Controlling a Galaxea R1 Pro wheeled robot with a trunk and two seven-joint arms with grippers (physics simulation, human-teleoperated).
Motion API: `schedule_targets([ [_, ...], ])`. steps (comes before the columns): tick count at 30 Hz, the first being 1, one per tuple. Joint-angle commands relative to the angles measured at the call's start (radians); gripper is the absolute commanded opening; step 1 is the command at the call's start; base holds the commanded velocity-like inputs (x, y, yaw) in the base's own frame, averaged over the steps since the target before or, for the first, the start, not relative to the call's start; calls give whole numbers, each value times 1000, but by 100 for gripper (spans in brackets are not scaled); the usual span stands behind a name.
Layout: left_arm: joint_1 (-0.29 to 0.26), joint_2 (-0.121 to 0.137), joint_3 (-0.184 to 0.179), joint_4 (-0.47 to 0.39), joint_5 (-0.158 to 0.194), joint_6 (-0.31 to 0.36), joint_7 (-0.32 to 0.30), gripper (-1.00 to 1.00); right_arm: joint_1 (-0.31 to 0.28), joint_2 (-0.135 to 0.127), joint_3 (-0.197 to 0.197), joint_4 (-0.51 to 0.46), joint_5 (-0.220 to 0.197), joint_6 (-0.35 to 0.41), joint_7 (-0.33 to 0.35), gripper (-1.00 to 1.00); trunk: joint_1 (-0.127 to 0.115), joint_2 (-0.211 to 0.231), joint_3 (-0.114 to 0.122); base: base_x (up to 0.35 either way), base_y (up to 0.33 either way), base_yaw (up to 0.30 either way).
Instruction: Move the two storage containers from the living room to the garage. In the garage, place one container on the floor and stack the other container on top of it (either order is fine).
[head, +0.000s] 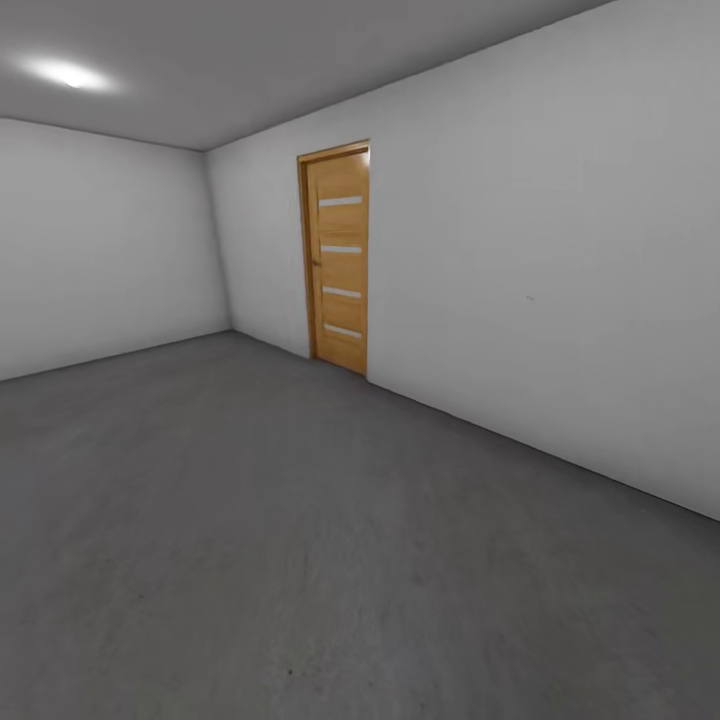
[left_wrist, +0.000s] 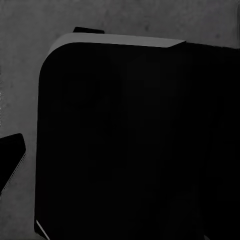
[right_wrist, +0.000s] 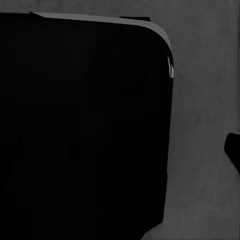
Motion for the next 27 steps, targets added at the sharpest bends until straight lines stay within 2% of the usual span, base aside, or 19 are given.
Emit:
schedule_targets([
  [1, 0, 0, 3, 0, 8, -2, 0, 100, 0, 0, 0, 0, 0, -3, 0, 100, 1, 0, -1, 321, 0, 0],
  [27, 0, 0, 3, 0, 8, -2, 0, 100, 0, 0, 0, 0, 1, -3, 0, 100, 1, 0, -1, 321, 0, 0],
])
